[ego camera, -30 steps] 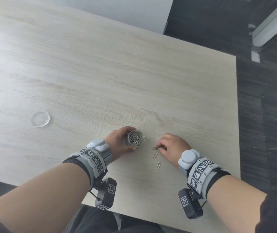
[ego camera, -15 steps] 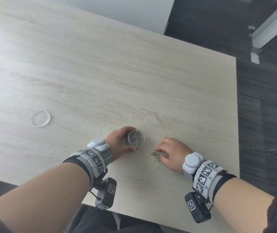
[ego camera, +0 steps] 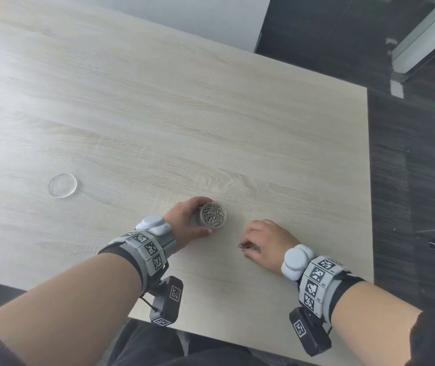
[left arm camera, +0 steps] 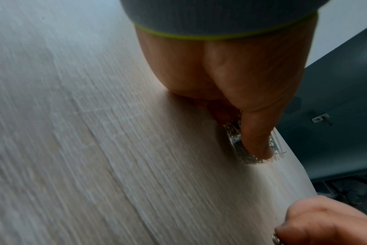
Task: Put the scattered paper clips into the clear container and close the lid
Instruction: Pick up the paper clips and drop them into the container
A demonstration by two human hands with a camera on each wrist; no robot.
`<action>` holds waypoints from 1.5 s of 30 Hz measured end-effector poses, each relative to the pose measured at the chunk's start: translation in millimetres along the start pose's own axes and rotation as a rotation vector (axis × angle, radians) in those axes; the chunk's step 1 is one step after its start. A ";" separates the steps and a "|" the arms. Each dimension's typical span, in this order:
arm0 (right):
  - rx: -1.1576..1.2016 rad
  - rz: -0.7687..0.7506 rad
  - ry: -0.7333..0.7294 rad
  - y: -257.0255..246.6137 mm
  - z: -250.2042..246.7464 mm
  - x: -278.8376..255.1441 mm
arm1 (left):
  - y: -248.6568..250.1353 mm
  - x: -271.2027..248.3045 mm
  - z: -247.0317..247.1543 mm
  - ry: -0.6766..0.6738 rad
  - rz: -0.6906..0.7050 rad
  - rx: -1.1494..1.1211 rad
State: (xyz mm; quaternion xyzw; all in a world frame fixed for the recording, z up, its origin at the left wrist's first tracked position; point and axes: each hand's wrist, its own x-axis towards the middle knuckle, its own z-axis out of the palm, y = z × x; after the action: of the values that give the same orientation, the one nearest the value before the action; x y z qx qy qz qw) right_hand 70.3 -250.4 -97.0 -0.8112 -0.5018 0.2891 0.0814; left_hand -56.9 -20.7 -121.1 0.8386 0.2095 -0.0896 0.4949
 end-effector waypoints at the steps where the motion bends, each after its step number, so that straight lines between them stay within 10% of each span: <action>1: 0.000 0.016 -0.008 -1.6 -0.5 1.2 | -0.4 0.1 0.1 0.000 0.000 -0.004; 19: -0.066 0.297 -0.230 -26.7 -23.8 22.9 | -4.7 1.0 0.8 -0.011 0.002 -0.011; 35: 0.413 0.386 0.302 -48.7 -37.7 32.2 | -1.5 0.8 -0.4 -0.022 0.034 -0.022; 45: 0.454 0.284 0.343 -51.9 -37.6 45.0 | 1.6 0.1 -1.7 -0.016 0.033 -0.019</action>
State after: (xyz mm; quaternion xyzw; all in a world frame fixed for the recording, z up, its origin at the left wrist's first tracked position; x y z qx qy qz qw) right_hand 65.9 -180.6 -61.7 -0.8713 -0.2850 0.2610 0.3026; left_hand -56.2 -19.9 -119.1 0.8365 0.1924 -0.0862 0.5058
